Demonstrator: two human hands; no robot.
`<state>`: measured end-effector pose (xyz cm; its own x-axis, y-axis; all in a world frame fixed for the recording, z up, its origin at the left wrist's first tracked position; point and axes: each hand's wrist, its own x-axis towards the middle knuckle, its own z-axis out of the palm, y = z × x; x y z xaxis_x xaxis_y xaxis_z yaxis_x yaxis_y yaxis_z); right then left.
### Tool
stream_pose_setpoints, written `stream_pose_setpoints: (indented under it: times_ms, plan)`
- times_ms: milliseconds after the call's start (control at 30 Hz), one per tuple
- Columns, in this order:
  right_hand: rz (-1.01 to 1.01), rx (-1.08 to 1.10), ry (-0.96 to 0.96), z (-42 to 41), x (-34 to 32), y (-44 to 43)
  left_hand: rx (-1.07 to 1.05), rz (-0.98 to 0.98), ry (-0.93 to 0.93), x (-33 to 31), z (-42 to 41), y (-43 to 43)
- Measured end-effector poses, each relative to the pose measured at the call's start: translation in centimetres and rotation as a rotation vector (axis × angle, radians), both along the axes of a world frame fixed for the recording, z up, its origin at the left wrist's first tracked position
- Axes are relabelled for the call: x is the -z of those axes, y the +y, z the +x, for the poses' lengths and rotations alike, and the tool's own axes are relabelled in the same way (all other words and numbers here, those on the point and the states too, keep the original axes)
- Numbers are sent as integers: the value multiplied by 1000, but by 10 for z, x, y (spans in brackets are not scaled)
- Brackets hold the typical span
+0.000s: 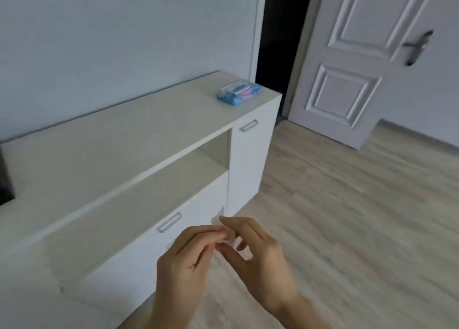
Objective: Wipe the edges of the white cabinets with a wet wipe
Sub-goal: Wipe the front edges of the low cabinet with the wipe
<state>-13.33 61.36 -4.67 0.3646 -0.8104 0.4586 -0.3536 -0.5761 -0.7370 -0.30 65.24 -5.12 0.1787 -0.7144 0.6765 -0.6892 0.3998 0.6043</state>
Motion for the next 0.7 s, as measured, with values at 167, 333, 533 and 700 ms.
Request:
stream_pose_setpoints:
  times_ms: [167,333,533,700]
  plan:
    - [-9,184,0,-133,-26,-40,252,-36,185,-18,-134,-64]
    - [-40,381,-41,-249,-37,-77,506,-44,251,-29,-247,-129]
    - [-81,653,-27,-393,-34,-134,744,-13,160,-30,-393,-227]
    - [-122,935,10,-515,-37,-186,1010,103,74,-37,-524,-320]
